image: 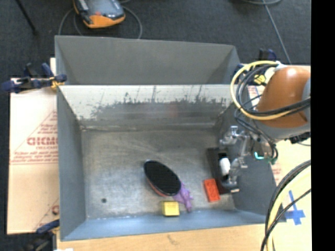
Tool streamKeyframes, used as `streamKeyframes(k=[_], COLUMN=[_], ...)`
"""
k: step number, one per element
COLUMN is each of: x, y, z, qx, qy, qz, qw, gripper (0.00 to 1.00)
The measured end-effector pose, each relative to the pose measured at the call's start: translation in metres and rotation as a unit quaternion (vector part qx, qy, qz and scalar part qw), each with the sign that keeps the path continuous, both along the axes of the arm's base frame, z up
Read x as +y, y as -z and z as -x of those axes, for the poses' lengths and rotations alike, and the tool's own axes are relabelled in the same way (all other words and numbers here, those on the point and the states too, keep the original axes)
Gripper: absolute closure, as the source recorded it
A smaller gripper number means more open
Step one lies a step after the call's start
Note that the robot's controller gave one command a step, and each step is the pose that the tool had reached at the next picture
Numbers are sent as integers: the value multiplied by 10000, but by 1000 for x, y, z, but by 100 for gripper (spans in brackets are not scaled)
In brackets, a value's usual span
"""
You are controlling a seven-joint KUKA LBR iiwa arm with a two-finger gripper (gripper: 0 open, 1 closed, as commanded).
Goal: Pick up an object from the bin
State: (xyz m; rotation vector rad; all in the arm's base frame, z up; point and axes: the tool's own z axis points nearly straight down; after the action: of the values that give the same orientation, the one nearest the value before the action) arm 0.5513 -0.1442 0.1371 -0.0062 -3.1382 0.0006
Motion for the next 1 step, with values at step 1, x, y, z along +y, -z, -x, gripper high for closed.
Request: streamKeyframes(k=[1], x=[0], y=[-4], z=[-2], qx=[-36], qy=[-17], qz=[8], qw=[10000], gripper=[0])
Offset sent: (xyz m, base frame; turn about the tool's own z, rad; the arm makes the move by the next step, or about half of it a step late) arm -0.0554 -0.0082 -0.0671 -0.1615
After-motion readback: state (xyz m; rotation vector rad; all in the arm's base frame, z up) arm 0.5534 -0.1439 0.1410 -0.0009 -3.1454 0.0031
